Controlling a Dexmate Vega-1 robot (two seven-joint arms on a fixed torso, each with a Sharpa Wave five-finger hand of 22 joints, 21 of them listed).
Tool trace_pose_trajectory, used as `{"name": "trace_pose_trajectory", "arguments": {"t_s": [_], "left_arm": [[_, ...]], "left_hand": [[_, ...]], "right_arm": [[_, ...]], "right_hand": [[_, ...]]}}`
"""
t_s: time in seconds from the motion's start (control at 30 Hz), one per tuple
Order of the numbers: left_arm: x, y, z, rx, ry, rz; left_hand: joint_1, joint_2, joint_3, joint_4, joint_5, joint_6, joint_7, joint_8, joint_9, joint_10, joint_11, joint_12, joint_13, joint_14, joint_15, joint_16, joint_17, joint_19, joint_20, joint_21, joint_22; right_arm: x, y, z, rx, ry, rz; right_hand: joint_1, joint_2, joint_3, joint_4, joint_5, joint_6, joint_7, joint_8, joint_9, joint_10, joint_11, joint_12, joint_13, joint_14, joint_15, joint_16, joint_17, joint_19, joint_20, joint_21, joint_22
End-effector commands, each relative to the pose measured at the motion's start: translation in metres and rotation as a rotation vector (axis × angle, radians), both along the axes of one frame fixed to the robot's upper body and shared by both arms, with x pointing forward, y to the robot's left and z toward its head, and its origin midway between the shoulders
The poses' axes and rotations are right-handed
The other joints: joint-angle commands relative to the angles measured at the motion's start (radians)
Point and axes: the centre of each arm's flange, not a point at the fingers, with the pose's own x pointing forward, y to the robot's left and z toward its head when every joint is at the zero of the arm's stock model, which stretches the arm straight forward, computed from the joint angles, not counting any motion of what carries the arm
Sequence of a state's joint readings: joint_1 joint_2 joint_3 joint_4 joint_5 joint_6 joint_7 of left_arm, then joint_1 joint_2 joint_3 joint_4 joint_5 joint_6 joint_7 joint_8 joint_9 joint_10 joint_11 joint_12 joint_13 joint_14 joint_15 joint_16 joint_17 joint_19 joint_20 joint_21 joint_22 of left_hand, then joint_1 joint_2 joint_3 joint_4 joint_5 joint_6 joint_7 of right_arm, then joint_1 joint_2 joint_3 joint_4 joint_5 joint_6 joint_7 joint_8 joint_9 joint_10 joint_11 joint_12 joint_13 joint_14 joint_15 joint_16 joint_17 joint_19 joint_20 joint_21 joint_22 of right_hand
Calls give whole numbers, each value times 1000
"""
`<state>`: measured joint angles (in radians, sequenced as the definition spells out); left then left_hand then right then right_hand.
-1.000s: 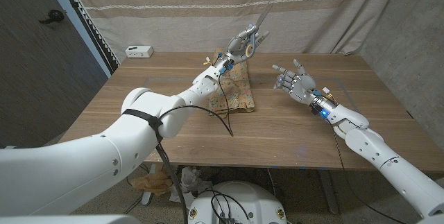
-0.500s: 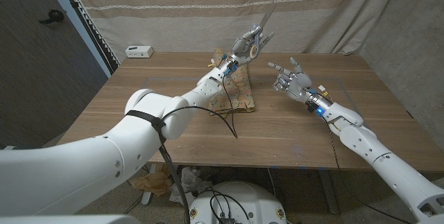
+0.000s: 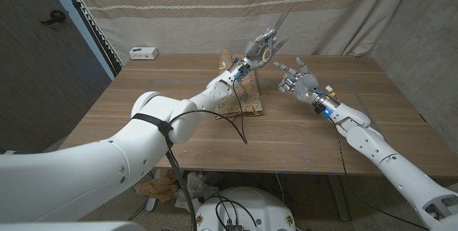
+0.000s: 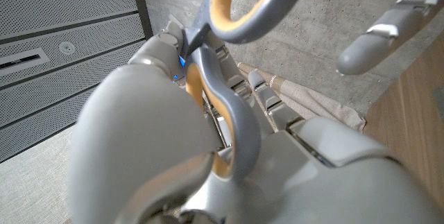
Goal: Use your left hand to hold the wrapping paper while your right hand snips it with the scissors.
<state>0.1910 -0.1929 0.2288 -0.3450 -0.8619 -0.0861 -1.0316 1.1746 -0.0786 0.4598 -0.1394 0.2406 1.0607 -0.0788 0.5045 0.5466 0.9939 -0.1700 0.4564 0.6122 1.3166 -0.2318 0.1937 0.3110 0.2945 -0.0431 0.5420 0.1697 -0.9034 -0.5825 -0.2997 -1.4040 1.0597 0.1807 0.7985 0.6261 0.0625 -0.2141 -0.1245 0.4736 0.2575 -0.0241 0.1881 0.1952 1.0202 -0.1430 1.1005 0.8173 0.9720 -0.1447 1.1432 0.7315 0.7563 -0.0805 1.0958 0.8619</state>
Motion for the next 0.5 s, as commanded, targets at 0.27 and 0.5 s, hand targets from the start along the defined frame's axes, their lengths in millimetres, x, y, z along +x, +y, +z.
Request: {"name": "trace_pose_trajectory", "arguments": {"t_s": [0.27,0.5], "left_arm": [[-3,-18,2,44,30,-21],[-4,-23,1,65,24,-14]], "left_hand": [[64,64,-8,2,7,4,1,9,5,30,-29,9,3,5,-8,9,1,13,-137,-10,4],[66,65,-11,1,8,8,4,13,7,30,-29,11,0,2,-8,8,0,20,-136,-13,5]], "right_arm": [[0,12,2,63,19,74],[0,15,-1,62,33,64]], "right_hand": [[95,140,157,24,-104,142,-37,29,3,89,1,36,6,56,-76,21,-29,12,-131,19,-30],[144,138,250,25,-153,151,-43,14,4,111,-10,53,30,81,-77,22,-43,28,-131,44,-33]]}}
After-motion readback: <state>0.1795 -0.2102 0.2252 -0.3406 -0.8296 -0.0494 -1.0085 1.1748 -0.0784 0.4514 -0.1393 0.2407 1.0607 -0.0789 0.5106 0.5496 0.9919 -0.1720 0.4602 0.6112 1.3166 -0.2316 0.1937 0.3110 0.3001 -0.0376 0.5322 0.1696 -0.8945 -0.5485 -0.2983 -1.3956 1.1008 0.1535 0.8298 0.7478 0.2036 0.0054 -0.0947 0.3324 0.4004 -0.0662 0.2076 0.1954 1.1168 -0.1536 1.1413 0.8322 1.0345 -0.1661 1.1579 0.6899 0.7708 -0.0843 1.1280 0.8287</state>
